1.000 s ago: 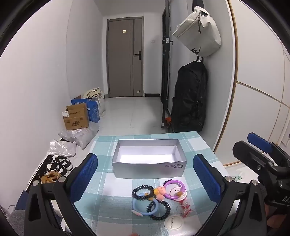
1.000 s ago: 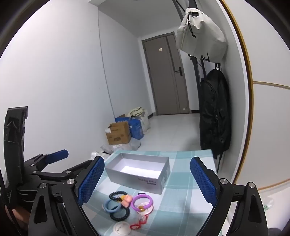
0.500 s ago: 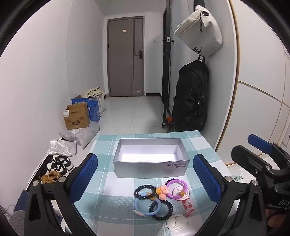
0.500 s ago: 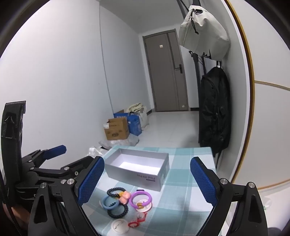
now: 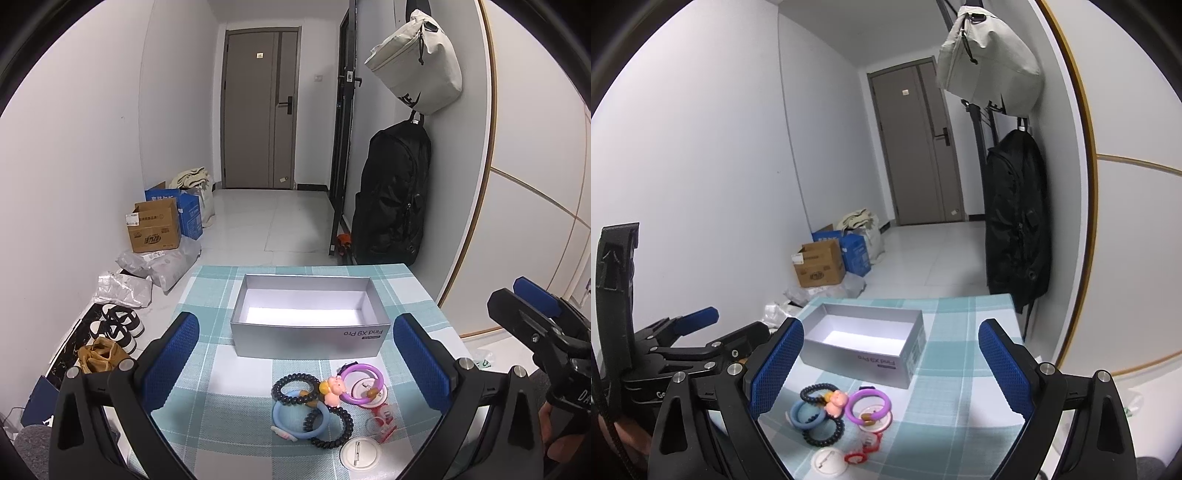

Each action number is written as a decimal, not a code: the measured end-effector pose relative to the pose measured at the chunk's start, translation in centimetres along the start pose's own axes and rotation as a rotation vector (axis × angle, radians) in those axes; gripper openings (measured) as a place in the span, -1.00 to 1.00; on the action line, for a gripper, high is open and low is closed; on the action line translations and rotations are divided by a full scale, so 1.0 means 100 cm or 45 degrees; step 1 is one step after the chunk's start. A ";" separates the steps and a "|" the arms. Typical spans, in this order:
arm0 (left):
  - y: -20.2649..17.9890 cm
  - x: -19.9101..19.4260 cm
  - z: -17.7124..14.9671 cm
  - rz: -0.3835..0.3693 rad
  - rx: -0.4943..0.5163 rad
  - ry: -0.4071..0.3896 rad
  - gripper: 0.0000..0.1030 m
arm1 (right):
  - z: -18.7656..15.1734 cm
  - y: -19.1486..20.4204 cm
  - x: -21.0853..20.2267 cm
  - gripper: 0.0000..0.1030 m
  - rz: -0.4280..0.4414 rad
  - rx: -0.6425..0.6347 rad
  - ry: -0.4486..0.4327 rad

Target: Organize jewelry

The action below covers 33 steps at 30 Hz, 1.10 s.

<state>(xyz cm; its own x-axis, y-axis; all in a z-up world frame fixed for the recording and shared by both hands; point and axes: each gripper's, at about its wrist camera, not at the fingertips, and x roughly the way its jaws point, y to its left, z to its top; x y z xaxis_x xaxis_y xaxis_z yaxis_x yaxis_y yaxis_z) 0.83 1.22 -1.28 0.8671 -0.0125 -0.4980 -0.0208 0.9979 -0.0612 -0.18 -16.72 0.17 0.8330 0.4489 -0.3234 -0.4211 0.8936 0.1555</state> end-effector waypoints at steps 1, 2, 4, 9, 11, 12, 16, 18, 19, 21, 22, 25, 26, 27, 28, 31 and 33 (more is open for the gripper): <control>0.000 0.000 0.000 -0.007 -0.001 0.002 0.98 | 0.000 0.000 0.000 0.87 0.001 -0.004 -0.001; 0.000 0.000 0.000 -0.013 -0.002 0.004 0.98 | 0.000 0.001 0.000 0.87 0.002 -0.005 -0.002; 0.001 0.000 0.001 -0.009 0.000 0.003 0.98 | -0.001 0.001 0.000 0.87 0.005 -0.008 -0.002; 0.002 0.002 0.001 -0.002 -0.011 0.011 0.98 | 0.000 0.002 0.000 0.87 0.009 -0.008 0.005; 0.003 0.003 0.001 -0.002 -0.019 0.023 0.98 | 0.000 0.002 0.000 0.87 0.011 -0.011 0.008; 0.004 0.004 0.000 0.001 -0.020 0.027 0.98 | 0.000 0.002 0.001 0.87 0.011 -0.014 0.008; 0.007 0.005 0.000 0.004 -0.030 0.041 0.98 | -0.001 0.004 0.001 0.87 0.013 -0.024 0.010; 0.007 0.006 -0.001 0.004 -0.034 0.045 0.98 | -0.001 0.004 0.002 0.87 0.017 -0.026 0.014; 0.007 0.006 -0.001 0.003 -0.036 0.045 0.98 | -0.001 0.005 0.002 0.87 0.023 -0.026 0.020; 0.008 0.005 0.000 0.003 -0.038 0.039 0.98 | -0.002 0.006 0.002 0.87 0.033 -0.034 0.023; 0.008 0.005 0.000 0.004 -0.039 0.036 0.98 | -0.002 0.007 0.002 0.87 0.033 -0.038 0.021; 0.009 0.005 0.000 -0.006 -0.047 0.037 0.98 | -0.002 0.008 0.000 0.87 0.043 -0.044 0.009; 0.009 0.005 0.000 -0.006 -0.048 0.038 0.98 | -0.001 0.008 0.000 0.87 0.044 -0.043 0.007; 0.010 0.005 0.000 -0.006 -0.048 0.038 0.98 | -0.001 0.007 0.000 0.87 0.043 -0.040 0.004; 0.010 0.006 0.000 -0.006 -0.048 0.041 0.98 | -0.001 0.007 -0.001 0.87 0.042 -0.038 0.003; 0.010 0.006 0.000 -0.011 -0.054 0.043 0.98 | -0.001 0.005 0.000 0.87 0.038 -0.026 0.005; 0.010 0.006 0.000 -0.016 -0.055 0.046 0.98 | -0.001 0.004 0.000 0.87 0.036 -0.024 0.009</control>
<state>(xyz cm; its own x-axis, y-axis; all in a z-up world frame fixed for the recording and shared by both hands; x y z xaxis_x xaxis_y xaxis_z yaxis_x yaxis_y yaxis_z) 1.37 2.21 -1.66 0.8488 -0.0284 -0.5280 -0.0318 0.9940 -0.1044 -0.40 -16.31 0.14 0.8183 0.4736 -0.3256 -0.4510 0.8803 0.1468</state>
